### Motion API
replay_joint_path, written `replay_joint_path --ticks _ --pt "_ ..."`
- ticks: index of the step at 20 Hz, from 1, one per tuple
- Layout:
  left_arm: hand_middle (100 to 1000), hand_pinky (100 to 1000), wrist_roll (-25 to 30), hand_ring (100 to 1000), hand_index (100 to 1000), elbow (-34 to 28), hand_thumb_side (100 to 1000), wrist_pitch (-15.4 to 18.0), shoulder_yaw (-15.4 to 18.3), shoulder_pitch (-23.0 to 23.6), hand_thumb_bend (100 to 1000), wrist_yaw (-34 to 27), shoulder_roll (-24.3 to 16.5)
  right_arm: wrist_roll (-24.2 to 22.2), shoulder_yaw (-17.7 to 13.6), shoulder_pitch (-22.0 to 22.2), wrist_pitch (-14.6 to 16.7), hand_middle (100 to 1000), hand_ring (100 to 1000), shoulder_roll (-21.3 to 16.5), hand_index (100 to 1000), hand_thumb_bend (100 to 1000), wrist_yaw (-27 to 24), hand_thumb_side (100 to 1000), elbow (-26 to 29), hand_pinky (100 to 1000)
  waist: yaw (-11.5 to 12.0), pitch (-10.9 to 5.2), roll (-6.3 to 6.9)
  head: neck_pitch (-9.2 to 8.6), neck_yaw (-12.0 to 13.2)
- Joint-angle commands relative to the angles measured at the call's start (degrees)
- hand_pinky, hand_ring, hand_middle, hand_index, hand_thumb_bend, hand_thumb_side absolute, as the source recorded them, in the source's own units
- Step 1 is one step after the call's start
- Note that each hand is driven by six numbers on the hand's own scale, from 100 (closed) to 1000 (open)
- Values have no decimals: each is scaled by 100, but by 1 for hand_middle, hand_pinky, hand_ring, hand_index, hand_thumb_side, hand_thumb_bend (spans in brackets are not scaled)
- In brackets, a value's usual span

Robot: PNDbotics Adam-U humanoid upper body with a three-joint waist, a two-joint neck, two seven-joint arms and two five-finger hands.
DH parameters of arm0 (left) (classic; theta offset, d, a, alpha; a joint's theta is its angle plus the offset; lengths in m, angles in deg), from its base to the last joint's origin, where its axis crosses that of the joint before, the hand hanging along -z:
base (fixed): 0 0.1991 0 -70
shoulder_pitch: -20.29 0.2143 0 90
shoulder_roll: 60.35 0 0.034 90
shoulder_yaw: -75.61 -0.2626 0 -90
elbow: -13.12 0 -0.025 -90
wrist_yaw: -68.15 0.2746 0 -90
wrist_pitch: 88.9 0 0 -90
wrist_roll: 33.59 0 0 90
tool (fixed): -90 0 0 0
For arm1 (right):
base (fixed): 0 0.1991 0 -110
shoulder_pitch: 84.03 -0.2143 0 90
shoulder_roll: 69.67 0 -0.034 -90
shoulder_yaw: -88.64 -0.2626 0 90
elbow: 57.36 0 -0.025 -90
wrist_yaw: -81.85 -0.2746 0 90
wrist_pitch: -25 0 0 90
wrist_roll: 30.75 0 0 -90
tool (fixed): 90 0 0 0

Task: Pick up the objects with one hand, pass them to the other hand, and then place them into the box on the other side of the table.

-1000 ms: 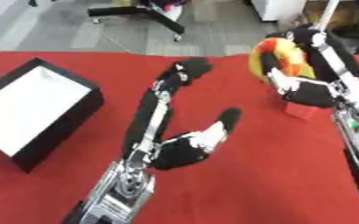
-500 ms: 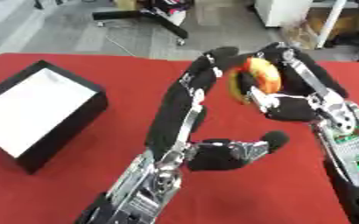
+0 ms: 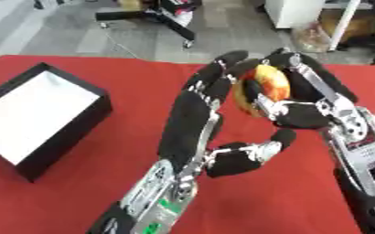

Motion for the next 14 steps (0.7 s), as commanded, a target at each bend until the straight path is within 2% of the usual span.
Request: replay_joint_path --ticks 1,7,14 --pt "798 808 -99 787 846 22 340 -41 65 -101 604 248 82 -28 -21 -66 4 100 187 -34 145 100 -70 369 131 826 -9 -102 -13 -64 -21" --pt "788 800 -124 777 839 109 324 -104 144 -118 551 673 113 -72 -7 -65 7 100 186 -42 144 100 -123 367 141 828 0 -99 -23 -19 -48" --pt "736 779 -175 734 778 164 335 -40 165 -258 420 653 204 -117 14 -56 12 100 184 -42 144 100 -164 366 133 830 1 -108 -50 17 -45"
